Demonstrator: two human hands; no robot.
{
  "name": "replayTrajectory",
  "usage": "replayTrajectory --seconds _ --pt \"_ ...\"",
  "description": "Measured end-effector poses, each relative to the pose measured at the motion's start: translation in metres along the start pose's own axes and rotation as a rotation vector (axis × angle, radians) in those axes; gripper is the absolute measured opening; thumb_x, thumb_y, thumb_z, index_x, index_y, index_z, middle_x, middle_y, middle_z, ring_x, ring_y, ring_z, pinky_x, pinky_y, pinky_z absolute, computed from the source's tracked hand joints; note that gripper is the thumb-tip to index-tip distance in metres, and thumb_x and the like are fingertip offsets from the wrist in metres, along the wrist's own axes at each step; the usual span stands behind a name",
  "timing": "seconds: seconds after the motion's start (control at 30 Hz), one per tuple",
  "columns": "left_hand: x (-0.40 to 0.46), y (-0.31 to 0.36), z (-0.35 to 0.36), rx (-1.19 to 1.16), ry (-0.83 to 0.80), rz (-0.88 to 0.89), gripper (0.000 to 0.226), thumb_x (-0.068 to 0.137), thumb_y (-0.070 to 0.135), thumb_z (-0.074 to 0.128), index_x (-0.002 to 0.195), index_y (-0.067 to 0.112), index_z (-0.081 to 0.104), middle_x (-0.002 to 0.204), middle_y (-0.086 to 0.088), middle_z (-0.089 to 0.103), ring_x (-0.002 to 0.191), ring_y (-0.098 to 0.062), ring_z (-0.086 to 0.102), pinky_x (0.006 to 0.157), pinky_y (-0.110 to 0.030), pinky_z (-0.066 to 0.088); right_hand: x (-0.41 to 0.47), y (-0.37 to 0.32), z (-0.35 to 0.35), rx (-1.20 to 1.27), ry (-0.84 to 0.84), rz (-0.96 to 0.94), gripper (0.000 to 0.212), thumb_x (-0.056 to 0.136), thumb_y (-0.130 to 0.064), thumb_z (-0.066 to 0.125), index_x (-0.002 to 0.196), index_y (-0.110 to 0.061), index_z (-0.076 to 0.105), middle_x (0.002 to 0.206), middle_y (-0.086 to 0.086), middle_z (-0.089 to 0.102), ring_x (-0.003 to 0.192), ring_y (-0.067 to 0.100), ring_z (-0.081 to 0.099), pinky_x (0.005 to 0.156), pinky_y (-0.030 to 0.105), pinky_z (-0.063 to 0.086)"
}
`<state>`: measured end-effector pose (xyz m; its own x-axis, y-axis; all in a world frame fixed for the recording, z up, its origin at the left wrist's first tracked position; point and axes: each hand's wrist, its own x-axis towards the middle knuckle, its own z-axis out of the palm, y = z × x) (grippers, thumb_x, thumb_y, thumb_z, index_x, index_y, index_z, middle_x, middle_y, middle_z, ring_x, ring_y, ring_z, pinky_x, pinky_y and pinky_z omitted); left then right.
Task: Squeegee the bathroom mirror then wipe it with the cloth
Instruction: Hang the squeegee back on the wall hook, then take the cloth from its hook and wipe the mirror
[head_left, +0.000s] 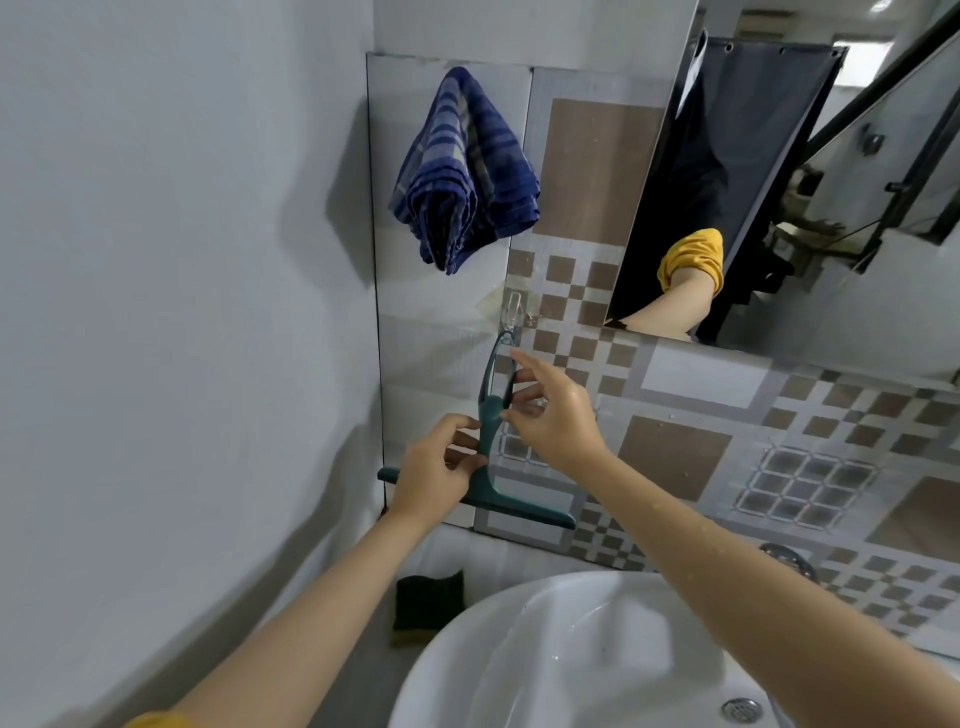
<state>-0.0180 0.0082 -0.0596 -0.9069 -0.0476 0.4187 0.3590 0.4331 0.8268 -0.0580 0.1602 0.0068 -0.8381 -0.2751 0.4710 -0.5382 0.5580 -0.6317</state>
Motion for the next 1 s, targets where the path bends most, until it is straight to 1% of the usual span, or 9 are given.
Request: replayTrajectory --seconds 0.13,0.3,0.43,0.53,0.6,0.67,0.8,0.9,1.0 --pt "0.003 0.008 -0.006 0.023 0.028 0.052 0.026 0.082 0.006 0.065 0.103 0.019 0.06 0.098 0.009 0.064 0.09 -0.004 0.062 0.073 -0.012 0.05 0.003 -0.007 -0.01 -0.045 0.068 -0.042 0.057 0.085 -0.012 0.069 0.137 -0.013 0.046 0.116 0.006 0.058 0.094 0.015 0.058 0.087 0.031 0.055" --pt "0.031 0.069 -0.037 -0.101 0.343 0.276 0.018 0.083 0.005 0.064 0.1 0.011 0.063 0.097 -0.006 0.067 0.087 -0.008 0.064 0.075 -0.015 0.05 0.031 -0.043 -0.041 0.02 0.345 -0.228 0.038 0.086 -0.013 0.068 0.122 -0.009 0.06 0.099 0.007 0.061 0.084 0.02 0.061 0.077 0.033 0.056" --pt "0.072 0.138 -0.078 -0.125 0.622 0.487 0.014 0.084 0.012 0.061 0.098 0.014 0.061 0.097 -0.01 0.063 0.084 -0.013 0.06 0.065 -0.017 0.049 0.068 -0.087 -0.069 0.105 0.483 -0.326 0.029 0.087 -0.012 0.064 0.116 -0.011 0.063 0.096 0.007 0.063 0.084 0.016 0.061 0.077 0.03 0.055" --pt "0.103 0.171 -0.104 -0.105 0.727 0.43 0.013 0.082 0.029 0.06 0.094 0.023 0.06 0.096 -0.004 0.062 0.084 -0.012 0.058 0.073 -0.026 0.05 0.094 -0.112 -0.084 0.071 0.474 -0.335 0.03 0.089 -0.018 0.064 0.119 -0.014 0.062 0.098 0.005 0.062 0.088 0.014 0.059 0.082 0.025 0.051" --pt "0.12 0.182 -0.115 -0.086 0.663 0.281 0.019 0.081 0.041 0.059 0.093 0.025 0.059 0.096 0.004 0.062 0.087 -0.009 0.058 0.077 -0.025 0.049 0.109 -0.122 -0.089 0.025 0.399 -0.287 0.034 0.09 -0.022 0.062 0.124 -0.019 0.059 0.103 0.004 0.061 0.092 0.014 0.057 0.084 0.024 0.048" --pt "0.134 0.189 -0.123 -0.149 0.537 0.156 0.017 0.083 0.042 0.058 0.09 0.026 0.061 0.089 0.012 0.062 0.082 -0.004 0.059 0.071 -0.024 0.049 0.12 -0.128 -0.089 -0.016 0.313 -0.246 0.037 0.09 -0.024 0.06 0.127 -0.022 0.056 0.102 0.004 0.063 0.09 0.014 0.058 0.082 0.025 0.049" --pt "0.158 0.2 -0.136 -0.292 0.361 -0.018 0.011 0.085 0.028 0.058 0.076 0.025 0.064 0.081 0.003 0.065 0.074 -0.015 0.061 0.067 -0.028 0.052 0.131 -0.138 -0.086 0.073 0.261 -0.163 0.036 0.09 -0.022 0.062 0.126 -0.023 0.058 0.09 -0.002 0.064 0.082 0.013 0.061 0.076 0.029 0.053" --pt "0.166 0.203 -0.142 -0.372 0.268 -0.116 0.005 0.085 0.026 0.061 0.084 0.023 0.065 0.084 -0.001 0.067 0.073 -0.018 0.063 0.065 -0.028 0.054 0.138 -0.142 -0.084 0.169 0.228 -0.128 0.033 0.089 -0.02 0.065 0.121 -0.026 0.062 0.087 -0.003 0.066 0.082 0.014 0.062 0.075 0.031 0.056" --pt "0.166 0.204 -0.145 -0.42 0.233 -0.132 0.015 0.084 0.026 0.065 0.096 0.017 0.066 0.087 -0.003 0.068 0.071 -0.016 0.064 0.057 -0.025 0.054 0.145 -0.146 -0.083 0.282 0.211 -0.098 0.029 0.087 -0.018 0.067 0.114 -0.03 0.065 0.085 -0.007 0.065 0.085 0.016 0.063 0.078 0.033 0.056"
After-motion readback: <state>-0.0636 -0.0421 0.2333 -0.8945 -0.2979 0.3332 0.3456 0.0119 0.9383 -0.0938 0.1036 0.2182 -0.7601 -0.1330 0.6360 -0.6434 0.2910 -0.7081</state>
